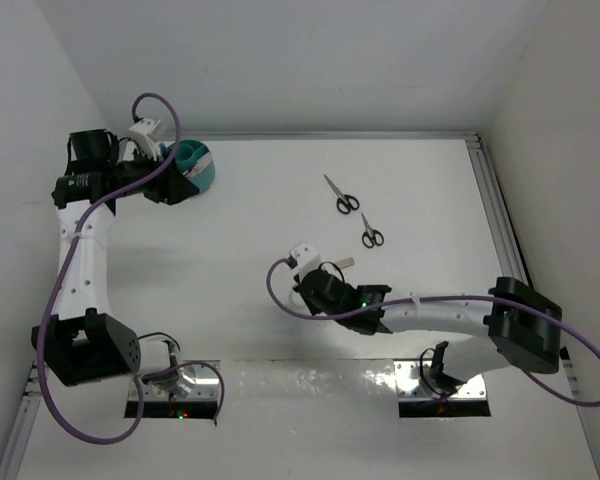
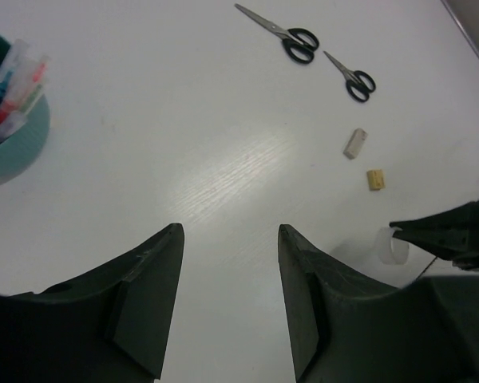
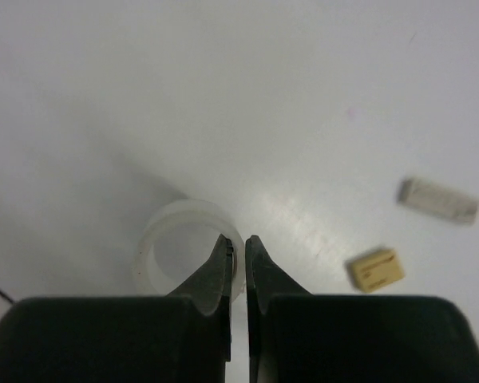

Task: Sort the stationery into containers
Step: Pick up the stationery from the center of the board.

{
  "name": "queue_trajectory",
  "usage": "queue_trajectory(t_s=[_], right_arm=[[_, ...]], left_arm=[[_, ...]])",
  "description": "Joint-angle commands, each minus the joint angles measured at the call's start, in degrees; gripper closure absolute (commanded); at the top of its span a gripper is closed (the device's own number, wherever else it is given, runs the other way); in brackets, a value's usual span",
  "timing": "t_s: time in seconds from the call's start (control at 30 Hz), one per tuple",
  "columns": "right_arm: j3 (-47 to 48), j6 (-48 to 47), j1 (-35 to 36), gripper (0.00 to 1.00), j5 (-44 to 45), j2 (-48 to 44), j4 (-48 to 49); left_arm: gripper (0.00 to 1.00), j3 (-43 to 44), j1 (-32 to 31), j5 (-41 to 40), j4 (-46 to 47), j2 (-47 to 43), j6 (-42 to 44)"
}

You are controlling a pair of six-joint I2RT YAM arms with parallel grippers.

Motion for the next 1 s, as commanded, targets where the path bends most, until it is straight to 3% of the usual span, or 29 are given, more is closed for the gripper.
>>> queue_trajectory(t_s=[0.0,0.07,0.2,0.5,0.97], right_arm=[[6.0,-7.9,-3.2,1.00,4.6,-2.8,7.2],[9.8,-11.7,-6.0,1.00,4.5,-1.4,11.3],[18.7,-16.1,-8.4,1.00,3.8,4.0,14.7],[33.2,-18.2,-8.6,1.00,2.7,13.7,18.7],[33.3,-15.6,-8.4,1.00,2.1,15.5,24.2]], left_arm=[[0.52,1.9,-3.4,4.6,-1.8,-1.0,1.2],[0.50,1.9,-5.5,4.9,-2.1,-1.1,1.3],[0.38,-0.7,-10.9,7.9,-0.4,-1.3,-0.2],[0.33,-5.0,-15.5,7.0,8.0,-0.9,-8.4],[0.37,-9.9,-17.2,-0.1,10.2,-2.3,-11.1]])
